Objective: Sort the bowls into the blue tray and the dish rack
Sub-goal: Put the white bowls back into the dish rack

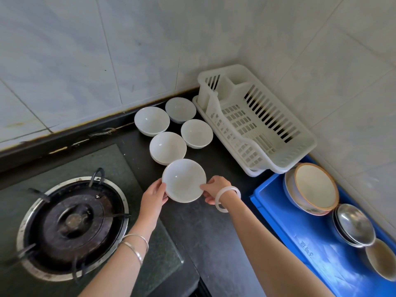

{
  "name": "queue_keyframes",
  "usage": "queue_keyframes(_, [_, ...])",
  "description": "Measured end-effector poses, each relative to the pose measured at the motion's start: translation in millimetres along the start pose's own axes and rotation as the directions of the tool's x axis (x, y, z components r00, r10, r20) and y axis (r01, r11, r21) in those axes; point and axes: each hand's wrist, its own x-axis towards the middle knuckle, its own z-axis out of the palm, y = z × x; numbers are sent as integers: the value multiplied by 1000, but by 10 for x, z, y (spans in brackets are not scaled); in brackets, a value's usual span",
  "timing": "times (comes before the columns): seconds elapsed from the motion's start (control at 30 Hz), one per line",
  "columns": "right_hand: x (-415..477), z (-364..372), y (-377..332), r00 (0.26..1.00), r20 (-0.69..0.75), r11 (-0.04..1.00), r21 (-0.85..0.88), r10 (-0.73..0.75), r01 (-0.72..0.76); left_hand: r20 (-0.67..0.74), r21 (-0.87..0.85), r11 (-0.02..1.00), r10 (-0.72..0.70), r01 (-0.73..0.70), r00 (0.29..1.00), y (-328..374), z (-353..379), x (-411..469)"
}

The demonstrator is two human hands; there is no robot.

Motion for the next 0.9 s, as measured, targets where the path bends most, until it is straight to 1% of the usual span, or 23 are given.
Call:
queue_keyframes(0.03, [19,5,38,999,47,994,105,15,-19,0,-8,1000,-12,12,1000,12,0,11])
queue_keyframes(0.1, [45,21,101,986,164,946,319,8,-61,4,-19,999,-28,28,1000,28,7,17])
queue_keyframes(0.13, [50,32,125,977,211,915,397,-12,-74,5,-19,999,-35,35,999,37,16,9])
queue_keyframes(0.2, [42,62,157,967,247,876,478,-60,-68,-8,-14,999,-51,51,999,58,44,-11])
queue_keyframes(0.33, [9,71,198,976,191,852,524,-106,-10,-27,18,999,-50,51,998,145,109,-60])
queue_keyframes(0.47, [-40,-153,202,981,151,787,616,-125,6,2,32,999,8,-9,1000,359,282,-108])
queue_keyframes(0.57, [-124,-457,131,978,85,713,697,-192,79,56,22,998,49,-50,997,601,530,-114])
queue_keyframes(0.63, [-182,-728,44,974,13,664,734,-228,145,111,34,996,82,-86,990,795,756,-67])
queue_keyframes(0.77, [-193,-1290,-148,963,-154,610,749,-220,259,192,46,990,124,-135,974,1185,1273,102])
queue_keyframes(0.9, [-2,-1815,-354,954,-235,589,751,-184,299,273,47,987,134,-152,953,1510,1842,363])
